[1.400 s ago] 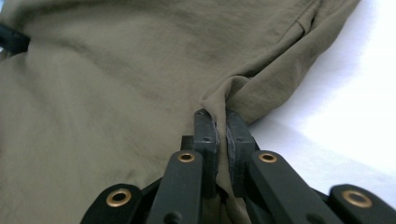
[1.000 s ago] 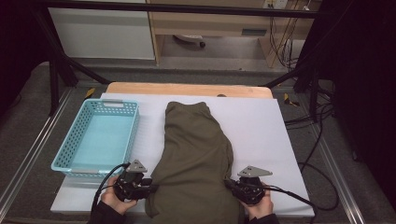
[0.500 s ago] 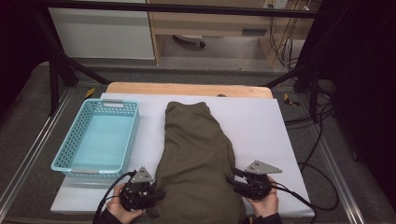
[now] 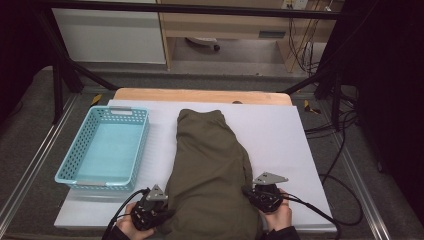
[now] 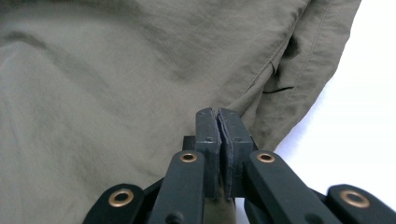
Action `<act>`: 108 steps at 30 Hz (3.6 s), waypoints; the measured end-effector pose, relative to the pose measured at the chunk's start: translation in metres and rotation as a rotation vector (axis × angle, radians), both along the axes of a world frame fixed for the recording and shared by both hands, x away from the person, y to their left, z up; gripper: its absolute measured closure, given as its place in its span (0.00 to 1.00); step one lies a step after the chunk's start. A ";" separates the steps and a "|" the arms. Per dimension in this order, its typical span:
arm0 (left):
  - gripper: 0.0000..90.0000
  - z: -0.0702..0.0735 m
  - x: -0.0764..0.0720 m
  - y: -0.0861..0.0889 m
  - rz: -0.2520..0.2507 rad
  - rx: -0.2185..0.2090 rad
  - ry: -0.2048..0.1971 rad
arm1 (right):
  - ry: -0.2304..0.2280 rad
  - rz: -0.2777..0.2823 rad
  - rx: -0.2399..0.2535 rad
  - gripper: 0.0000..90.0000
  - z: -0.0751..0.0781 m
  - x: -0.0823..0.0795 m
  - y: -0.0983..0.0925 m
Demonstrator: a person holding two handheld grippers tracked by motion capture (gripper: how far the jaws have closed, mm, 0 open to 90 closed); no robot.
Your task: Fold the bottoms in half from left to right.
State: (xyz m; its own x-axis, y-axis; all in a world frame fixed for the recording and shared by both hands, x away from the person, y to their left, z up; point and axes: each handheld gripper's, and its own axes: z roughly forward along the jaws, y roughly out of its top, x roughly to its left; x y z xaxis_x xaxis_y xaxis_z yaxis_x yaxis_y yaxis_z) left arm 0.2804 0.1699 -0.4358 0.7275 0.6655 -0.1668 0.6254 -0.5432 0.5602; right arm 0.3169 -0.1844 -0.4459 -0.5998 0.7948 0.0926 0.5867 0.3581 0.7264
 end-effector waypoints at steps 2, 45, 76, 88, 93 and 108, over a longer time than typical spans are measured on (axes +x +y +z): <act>0.99 0.001 -0.005 0.001 -0.003 0.008 -0.001 | -0.011 0.004 0.019 0.98 0.002 -0.002 -0.002; 0.66 -0.003 0.053 0.010 0.090 -0.065 -0.010 | 0.031 -0.035 0.036 0.91 -0.008 0.048 -0.007; 0.74 0.003 0.022 0.021 0.077 -0.017 -0.033 | 0.026 0.001 0.062 0.83 -0.004 0.026 -0.002; 0.24 0.009 0.032 0.022 0.067 -0.059 -0.089 | -0.016 0.056 0.120 0.68 0.008 0.027 0.003; 0.20 0.011 0.036 0.023 0.050 -0.107 -0.092 | 0.037 0.058 0.071 0.69 -0.008 0.037 0.013; 0.14 0.011 0.039 0.024 0.060 -0.130 -0.109 | 0.016 0.045 0.043 0.97 0.009 0.029 -0.004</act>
State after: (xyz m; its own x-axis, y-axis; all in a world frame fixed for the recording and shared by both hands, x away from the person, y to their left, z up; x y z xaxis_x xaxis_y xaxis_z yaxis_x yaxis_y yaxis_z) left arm 0.3199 0.1939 -0.4250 0.7059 0.6859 -0.1767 0.5862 -0.4257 0.6892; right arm 0.3461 -0.1889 -0.4365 -0.6330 0.7621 0.1359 0.5820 0.3529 0.7326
